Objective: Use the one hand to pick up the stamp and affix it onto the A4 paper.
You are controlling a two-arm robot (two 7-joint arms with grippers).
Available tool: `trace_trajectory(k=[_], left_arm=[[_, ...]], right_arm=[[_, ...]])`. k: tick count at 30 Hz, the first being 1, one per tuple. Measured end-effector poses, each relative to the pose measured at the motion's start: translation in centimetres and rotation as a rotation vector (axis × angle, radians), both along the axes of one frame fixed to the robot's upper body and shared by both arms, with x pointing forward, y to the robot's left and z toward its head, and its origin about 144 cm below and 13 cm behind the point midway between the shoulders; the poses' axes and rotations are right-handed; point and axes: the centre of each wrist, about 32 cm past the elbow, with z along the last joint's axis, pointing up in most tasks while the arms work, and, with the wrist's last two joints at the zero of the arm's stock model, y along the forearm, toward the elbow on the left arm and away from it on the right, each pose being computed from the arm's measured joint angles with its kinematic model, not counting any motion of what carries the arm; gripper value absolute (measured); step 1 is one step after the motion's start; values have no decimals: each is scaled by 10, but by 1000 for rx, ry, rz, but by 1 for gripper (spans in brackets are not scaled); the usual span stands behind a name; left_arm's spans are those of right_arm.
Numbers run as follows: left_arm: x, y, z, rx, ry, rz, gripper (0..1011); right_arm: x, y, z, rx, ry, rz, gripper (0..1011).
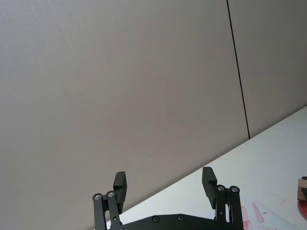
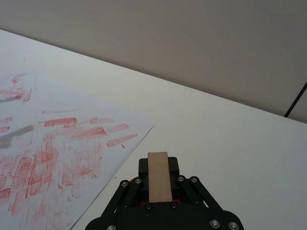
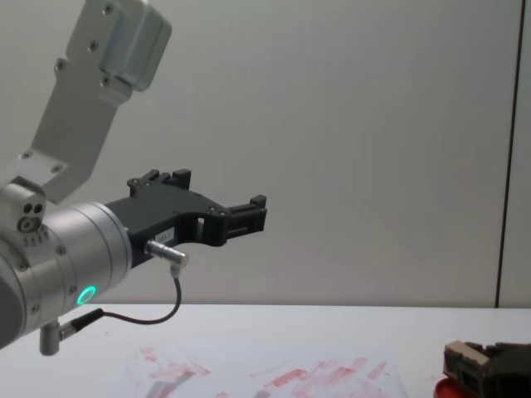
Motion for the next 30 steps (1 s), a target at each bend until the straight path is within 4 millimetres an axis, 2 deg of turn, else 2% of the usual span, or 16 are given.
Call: trace_trajectory(k=[13,18,30], left_arm=[[0,0,0,0,0,0,1003],[0,0,0,0,0,0,1002],[0,0,0,0,0,0,1003]], right_arm=[[1,6,18,42,-72,50,218],[-2,15,27,64,-102,104,218],[-13,27,29,74,-110,187,218]])
